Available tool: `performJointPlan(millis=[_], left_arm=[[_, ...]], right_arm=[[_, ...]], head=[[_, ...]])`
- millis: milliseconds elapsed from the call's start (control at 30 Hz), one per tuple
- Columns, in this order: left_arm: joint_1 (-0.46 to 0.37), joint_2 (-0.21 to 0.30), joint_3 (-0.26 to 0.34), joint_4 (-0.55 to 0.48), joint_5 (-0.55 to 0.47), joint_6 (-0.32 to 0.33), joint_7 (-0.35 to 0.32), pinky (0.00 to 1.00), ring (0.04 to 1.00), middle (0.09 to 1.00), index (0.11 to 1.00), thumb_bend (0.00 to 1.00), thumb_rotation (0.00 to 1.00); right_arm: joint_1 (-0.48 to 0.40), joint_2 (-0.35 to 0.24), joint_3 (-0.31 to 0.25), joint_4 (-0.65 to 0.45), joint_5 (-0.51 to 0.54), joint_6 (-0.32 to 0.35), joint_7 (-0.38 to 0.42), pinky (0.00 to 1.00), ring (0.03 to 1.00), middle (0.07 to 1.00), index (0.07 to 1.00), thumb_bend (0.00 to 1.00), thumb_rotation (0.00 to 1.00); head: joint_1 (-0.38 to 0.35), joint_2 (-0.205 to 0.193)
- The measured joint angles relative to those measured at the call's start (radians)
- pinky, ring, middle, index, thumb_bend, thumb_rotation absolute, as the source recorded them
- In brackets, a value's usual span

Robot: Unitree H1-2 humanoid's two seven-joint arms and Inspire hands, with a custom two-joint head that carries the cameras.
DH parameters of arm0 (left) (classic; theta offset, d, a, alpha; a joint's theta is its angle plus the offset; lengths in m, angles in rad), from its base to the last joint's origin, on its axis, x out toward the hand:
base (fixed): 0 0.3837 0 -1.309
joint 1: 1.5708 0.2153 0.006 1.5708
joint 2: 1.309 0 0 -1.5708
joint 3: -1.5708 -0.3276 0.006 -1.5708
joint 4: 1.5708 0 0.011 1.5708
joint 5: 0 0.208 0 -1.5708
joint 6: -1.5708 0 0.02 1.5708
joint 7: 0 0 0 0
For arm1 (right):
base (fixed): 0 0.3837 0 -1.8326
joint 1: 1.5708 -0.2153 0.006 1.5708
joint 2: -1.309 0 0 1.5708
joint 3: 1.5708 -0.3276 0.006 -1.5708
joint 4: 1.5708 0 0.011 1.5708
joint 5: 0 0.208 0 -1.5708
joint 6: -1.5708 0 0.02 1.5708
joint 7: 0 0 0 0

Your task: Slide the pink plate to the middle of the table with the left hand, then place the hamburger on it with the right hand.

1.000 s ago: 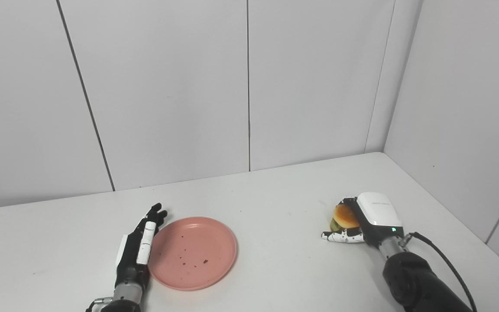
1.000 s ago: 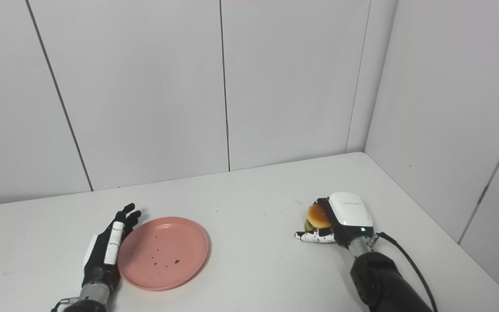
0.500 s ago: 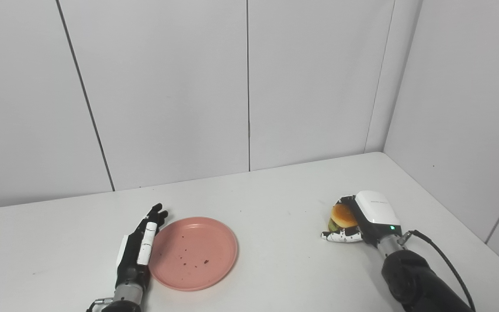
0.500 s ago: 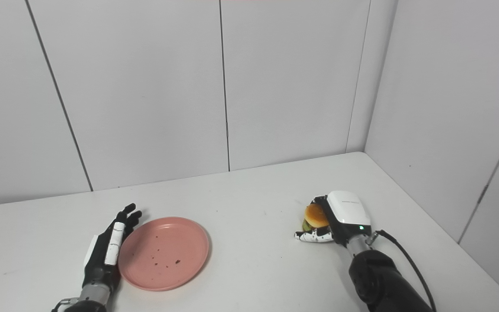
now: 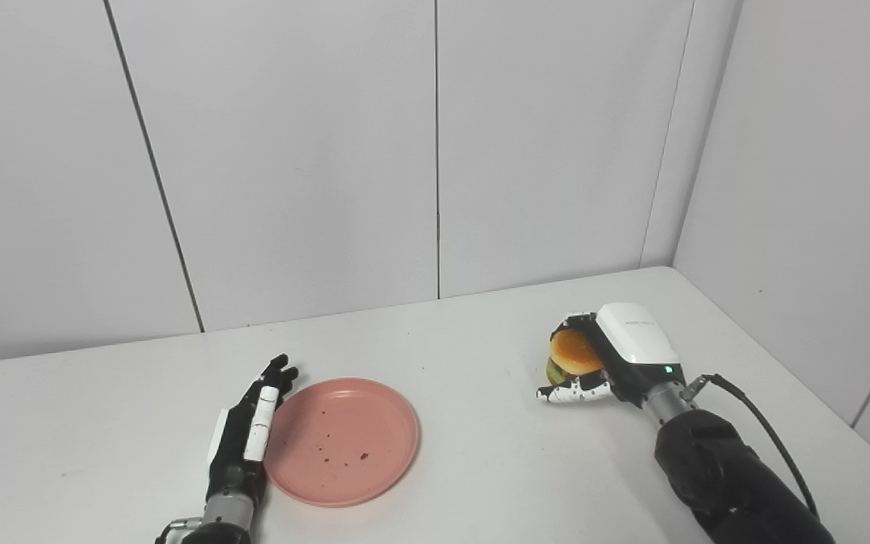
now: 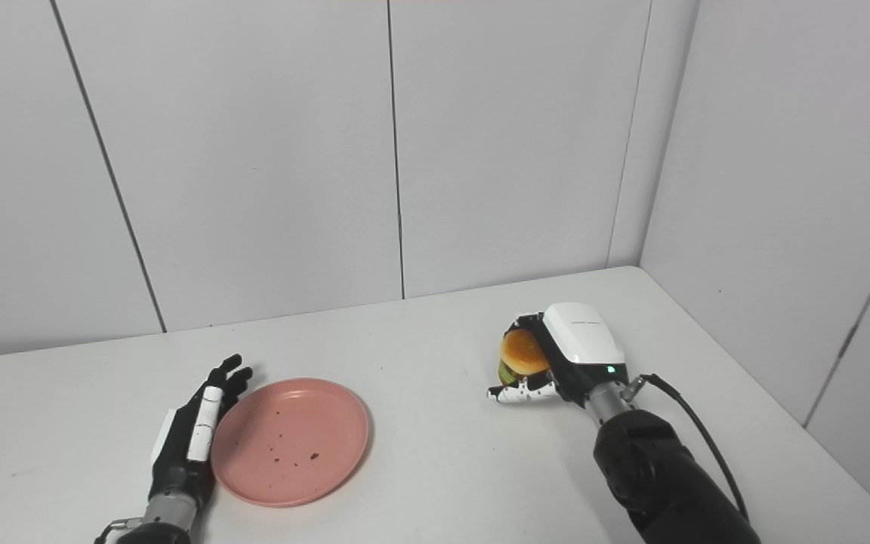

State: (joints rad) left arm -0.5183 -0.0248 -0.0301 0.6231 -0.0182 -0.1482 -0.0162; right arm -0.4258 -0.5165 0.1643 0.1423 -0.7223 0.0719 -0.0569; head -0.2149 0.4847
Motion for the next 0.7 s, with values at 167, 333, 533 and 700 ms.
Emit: performJointPlan(millis=[167,333,533,700], left_arm=[[0.0,-0.011,-0.001,0.0,0.002,0.001,0.016,0.93,0.905,0.864,0.851,0.78,0.95],[0.0,-0.02,-0.004,0.0,0.003,0.003,0.021,0.91,0.903,0.865,0.857,0.8,0.95],[0.0,-0.032,-0.007,0.0,0.005,0.003,0.037,0.9,0.897,0.859,0.85,0.8,0.94],[-0.003,-0.043,-0.01,0.006,0.022,0.003,0.058,0.9,0.894,0.851,0.84,0.8,0.93]], right_arm=[[-0.023,0.019,0.0,-0.059,-0.001,-0.001,0.007,0.36,0.44,0.556,0.502,0.66,0.34],[-0.057,0.055,0.002,-0.08,0.012,-0.009,0.014,0.35,0.421,0.539,0.5,0.66,0.35],[-0.096,0.088,0.029,-0.047,0.006,-0.021,0.012,0.35,0.423,0.532,0.503,0.66,0.38],[-0.133,0.109,0.057,0.017,0.004,-0.088,-0.004,0.31,0.385,0.498,0.514,0.66,0.36]], head=[[0.037,0.0],[0.057,-0.002],[0.109,0.002],[0.135,0.002]])
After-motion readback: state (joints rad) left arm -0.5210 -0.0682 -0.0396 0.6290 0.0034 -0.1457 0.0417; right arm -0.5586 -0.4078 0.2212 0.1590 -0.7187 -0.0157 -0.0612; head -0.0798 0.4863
